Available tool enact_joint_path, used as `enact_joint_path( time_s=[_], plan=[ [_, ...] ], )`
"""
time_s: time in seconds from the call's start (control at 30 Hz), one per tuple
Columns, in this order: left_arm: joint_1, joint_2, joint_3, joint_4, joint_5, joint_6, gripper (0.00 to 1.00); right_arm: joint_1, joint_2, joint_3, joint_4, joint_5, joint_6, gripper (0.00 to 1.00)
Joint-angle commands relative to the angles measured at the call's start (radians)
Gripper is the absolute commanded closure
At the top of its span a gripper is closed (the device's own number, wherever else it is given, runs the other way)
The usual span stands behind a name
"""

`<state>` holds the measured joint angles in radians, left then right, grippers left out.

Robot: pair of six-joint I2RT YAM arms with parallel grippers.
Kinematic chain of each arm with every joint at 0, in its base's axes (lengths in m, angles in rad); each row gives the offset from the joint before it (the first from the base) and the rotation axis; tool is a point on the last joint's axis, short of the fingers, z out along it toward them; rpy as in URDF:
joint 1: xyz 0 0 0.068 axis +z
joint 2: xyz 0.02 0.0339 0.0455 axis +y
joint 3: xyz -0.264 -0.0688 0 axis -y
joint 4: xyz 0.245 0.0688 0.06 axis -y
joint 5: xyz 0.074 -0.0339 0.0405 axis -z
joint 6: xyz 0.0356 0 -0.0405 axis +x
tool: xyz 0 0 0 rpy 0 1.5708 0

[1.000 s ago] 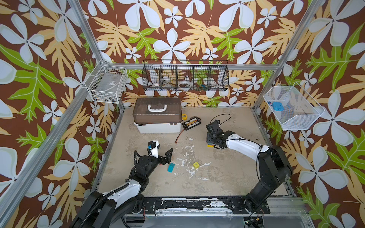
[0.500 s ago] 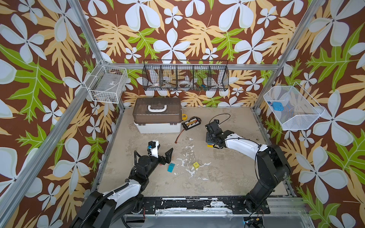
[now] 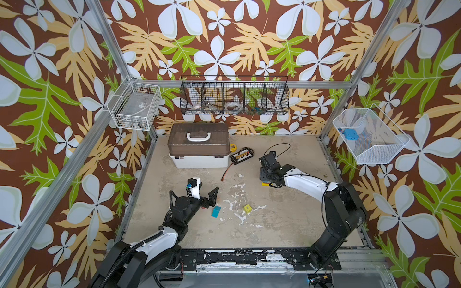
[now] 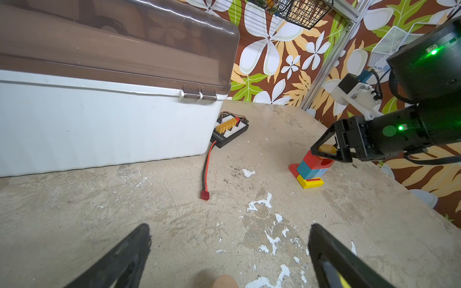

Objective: Build the wood block tower
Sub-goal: 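Lower the orange Supermarket block onto the red arch block slowly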

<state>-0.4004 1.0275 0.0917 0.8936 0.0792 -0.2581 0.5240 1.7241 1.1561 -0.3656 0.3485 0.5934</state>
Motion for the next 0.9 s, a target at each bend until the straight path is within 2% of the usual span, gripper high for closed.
enact_joint_path(
  time_s=[0.0, 0.27, 0.87],
  plan=[
    [-0.001, 0.001, 0.008, 0.014, -0.006, 0.001, 0.00, 0.001, -0.008, -0.004, -0.009, 0.011, -0.018, 0.29],
    [0.000, 0.001, 0.009, 0.014, -0.006, 0.001, 0.00, 0.001, -0.016, -0.019, 0.003, 0.017, -0.034, 0.24],
    [-0.001, 0.002, 0.009, 0.015, -0.006, 0.002, 0.00, 0.000, -0.007, -0.018, 0.013, -0.003, -0.034, 0.33]
  ],
)
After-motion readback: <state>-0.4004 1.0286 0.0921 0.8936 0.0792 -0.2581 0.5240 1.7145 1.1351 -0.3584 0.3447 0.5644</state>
